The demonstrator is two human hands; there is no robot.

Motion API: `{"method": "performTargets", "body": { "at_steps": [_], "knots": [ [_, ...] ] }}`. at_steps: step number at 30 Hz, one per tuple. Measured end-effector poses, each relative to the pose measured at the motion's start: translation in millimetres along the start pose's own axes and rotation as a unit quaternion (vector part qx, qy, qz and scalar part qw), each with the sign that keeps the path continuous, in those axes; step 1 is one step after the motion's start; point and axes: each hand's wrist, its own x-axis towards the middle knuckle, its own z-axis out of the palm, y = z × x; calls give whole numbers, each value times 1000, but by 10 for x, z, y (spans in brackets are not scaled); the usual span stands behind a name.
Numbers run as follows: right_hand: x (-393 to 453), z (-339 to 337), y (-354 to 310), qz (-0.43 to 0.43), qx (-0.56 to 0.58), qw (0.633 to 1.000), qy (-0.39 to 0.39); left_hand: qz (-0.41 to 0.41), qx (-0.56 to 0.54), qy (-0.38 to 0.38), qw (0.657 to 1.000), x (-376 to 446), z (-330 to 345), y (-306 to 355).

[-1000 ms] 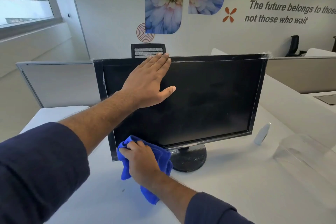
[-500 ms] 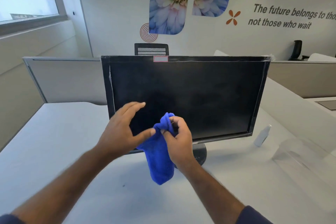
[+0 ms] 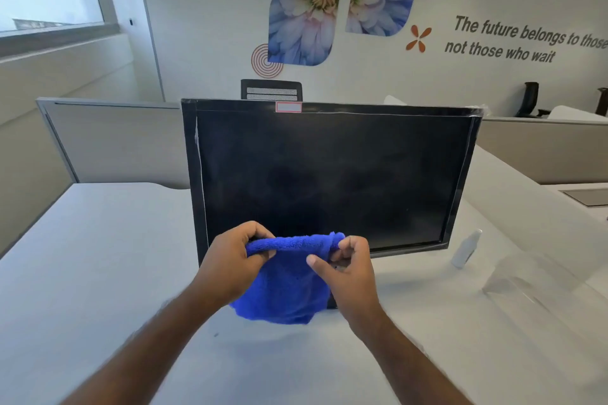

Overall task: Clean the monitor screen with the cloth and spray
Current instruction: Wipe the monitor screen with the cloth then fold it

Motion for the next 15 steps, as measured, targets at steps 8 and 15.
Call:
{"method": "performTargets", "body": {
  "at_steps": [8,15],
  "knots": [
    [144,-360,154,-37,-241,959,-142,9,24,-80,996,43,50,206],
    [174,-556,220,65,-108,964,-235,-12,17,-70,997,3,39,238]
  ]
}}
